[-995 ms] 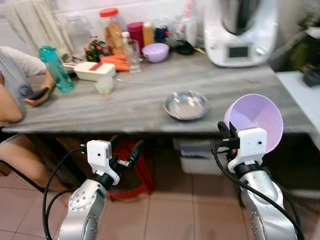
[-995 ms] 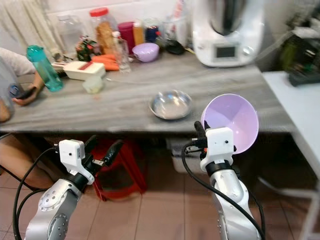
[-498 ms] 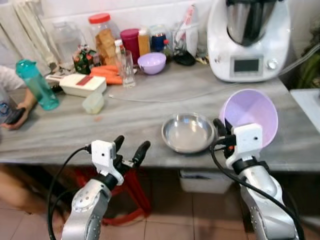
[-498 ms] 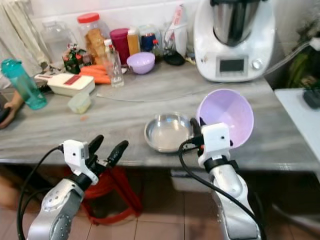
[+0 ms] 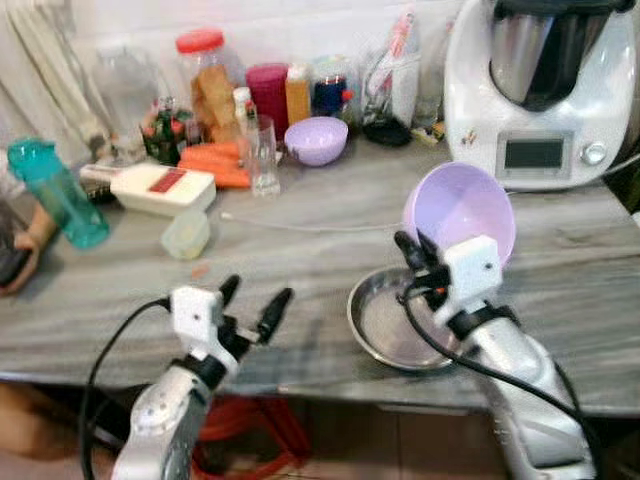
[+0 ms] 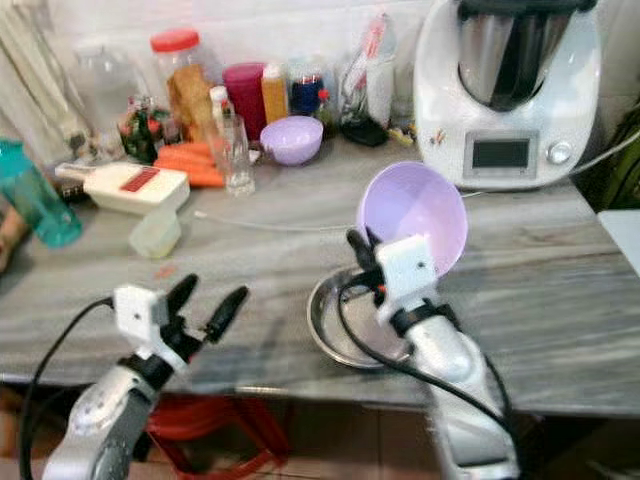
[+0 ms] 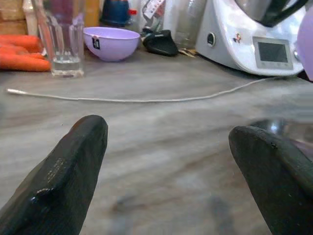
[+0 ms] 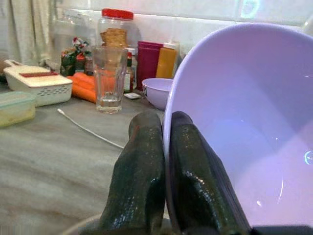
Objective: Setting the table
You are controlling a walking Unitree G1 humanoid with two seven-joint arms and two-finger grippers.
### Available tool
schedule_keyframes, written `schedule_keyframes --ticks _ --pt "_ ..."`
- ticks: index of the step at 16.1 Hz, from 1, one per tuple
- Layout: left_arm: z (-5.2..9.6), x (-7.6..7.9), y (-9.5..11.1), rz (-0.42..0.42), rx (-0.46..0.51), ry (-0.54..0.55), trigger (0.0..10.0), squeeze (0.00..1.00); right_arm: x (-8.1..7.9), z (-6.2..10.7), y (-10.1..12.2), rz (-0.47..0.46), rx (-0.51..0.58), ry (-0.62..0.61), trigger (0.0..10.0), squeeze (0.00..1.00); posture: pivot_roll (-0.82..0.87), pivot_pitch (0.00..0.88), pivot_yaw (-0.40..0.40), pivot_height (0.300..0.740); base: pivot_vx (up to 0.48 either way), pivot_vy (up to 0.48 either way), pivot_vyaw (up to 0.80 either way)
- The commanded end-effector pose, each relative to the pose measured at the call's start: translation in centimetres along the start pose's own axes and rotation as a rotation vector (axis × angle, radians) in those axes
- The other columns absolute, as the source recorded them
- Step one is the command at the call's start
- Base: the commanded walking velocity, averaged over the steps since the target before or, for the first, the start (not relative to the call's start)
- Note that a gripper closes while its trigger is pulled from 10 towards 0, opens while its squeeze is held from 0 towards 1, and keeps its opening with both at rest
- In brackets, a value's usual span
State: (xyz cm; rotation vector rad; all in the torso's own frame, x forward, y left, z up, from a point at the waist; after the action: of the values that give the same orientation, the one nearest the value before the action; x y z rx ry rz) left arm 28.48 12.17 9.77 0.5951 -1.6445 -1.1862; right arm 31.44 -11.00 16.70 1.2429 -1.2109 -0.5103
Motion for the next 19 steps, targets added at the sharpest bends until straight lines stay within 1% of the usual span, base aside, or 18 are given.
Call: schedule_keyframes --ticks 1,3,4,5,6,8,9,10,11,12,14,15,16,17,18,19 --pt "0.8 -0.6 0.3 -0.051 -0.009 0.008 10.0 0.0 -1.4 -0.7 1.1 -0.015 0.049 0.091 10.0 0.0 -0.04 0.0 0.094 0.74 0.0 0.0 0.0" --pt "1.3 -0.5 0.2 -0.064 -0.021 -0.002 10.0 0.0 -2.2 -0.9 1.2 -0.018 0.058 0.169 10.0 0.0 -0.03 0.0 0.093 0.74 0.0 0.0 0.0" --pt "1.7 -0.4 0.1 -0.082 -0.038 -0.021 10.0 0.0 -2.7 -1.2 1.1 -0.041 0.064 0.246 10.0 0.0 -0.03 0.0 0.092 0.74 0.0 0.0 0.0" --pt "2.0 -0.3 0.1 -0.089 -0.047 -0.038 10.0 0.0 -3.1 -1.4 0.9 -0.034 0.066 0.303 10.0 0.0 -0.02 0.0 0.092 0.74 0.0 0.0 0.0" --pt "2.0 -0.2 0.1 -0.091 -0.049 -0.043 10.0 0.0 -3.1 -1.5 0.9 -0.032 0.067 0.31 10.0 0.0 -0.02 0.0 0.092 0.74 0.0 0.0 0.0" --pt "2.4 0.4 0.0 -0.105 -0.072 -0.085 10.0 0.0 -3.3 -2.9 -0.1 -0.047 0.053 0.397 10.0 0.0 0.0 0.017 0.094 0.74 0.0 0.0 0.0" --pt "2.5 0.4 0.0 -0.106 -0.077 -0.09 10.0 0.0 -3.3 -3.3 -0.2 -0.064 0.051 0.411 10.0 0.0 0.0 0.02 0.095 0.74 0.0 0.0 0.0" --pt "2.7 0.5 0.1 -0.107 -0.082 -0.094 10.0 0.0 -3.2 -4.2 -0.7 -0.04 0.044 0.435 10.0 0.0 0.01 0.027 0.095 0.74 0.0 0.0 0.0" --pt "2.9 0.5 0.1 -0.108 -0.085 -0.095 10.0 0.0 -3.2 -4.5 -0.8 -0.04 0.042 0.442 10.0 0.0 0.01 0.03 0.095 0.74 0.0 0.0 0.0" --pt "3.1 0.6 0.0 -0.106 -0.091 -0.096 10.0 0.0 -3.4 -5.1 -1.1 -0.021 0.037 0.466 10.0 0.0 0.02 0.035 0.097 0.74 0.0 0.0 0.0" --pt "3.5 0.6 0.0 -0.103 -0.102 -0.096 10.0 0.0 -3.6 -5.9 -1.6 -0.016 0.029 0.493 10.0 0.0 0.03 0.043 0.098 0.74 0.0 0.0 0.0" --pt "3.7 0.6 0.0 -0.104 -0.107 -0.096 10.0 0.0 -4.0 -6.4 -2.2 0.0 0.015 0.521 10.0 0.0 0.04 0.052 0.102 0.74 0.0 0.0 0.0" --pt "3.8 0.7 0.0 -0.104 -0.109 -0.095 10.0 0.0 -4.2 -6.5 -2.4 0.011 0.011 0.532 10.0 0.0 0.04 0.052 0.102 0.74 0.0 0.0 0.0" --pt "3.9 0.7 0.0 -0.103 -0.112 -0.093 10.0 0.0 -4.3 -6.7 -2.7 -0.005 0.009 0.538 10.0 0.05 0.04 0.054 0.103 0.74 0.0 0.0 0.0" --pt "3.9 0.7 0.0 -0.102 -0.115 -0.094 10.0 0.0 -4.6 -6.6 -3.0 0.004 0.002 0.552 10.0 0.87 0.05 0.059 0.105 0.74 0.0 0.0 0.0" --pt "4.0 0.7 0.1 -0.101 -0.118 -0.095 10.0 0.0 -4.9 -6.6 -3.4 0.008 -0.001 0.561 10.0 0.96 0.05 0.06 0.107 0.74 0.0 0.0 0.0"
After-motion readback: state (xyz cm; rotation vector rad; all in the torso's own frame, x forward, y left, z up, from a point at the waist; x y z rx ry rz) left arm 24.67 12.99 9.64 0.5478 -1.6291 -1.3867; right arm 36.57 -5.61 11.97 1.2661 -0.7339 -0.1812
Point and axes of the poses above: a point about 5 cm out from each wrist's last joint towards the gripper, its own z axis pointing back from the gripper into the wrist, its own y axis along the axis of the wrist's last joint, x = y × z, the point moved 5 cm from there along -z, pointing out of the wrist towards the gripper, and after that the axes turned 14 degrees about z, right-handed, at the moved point
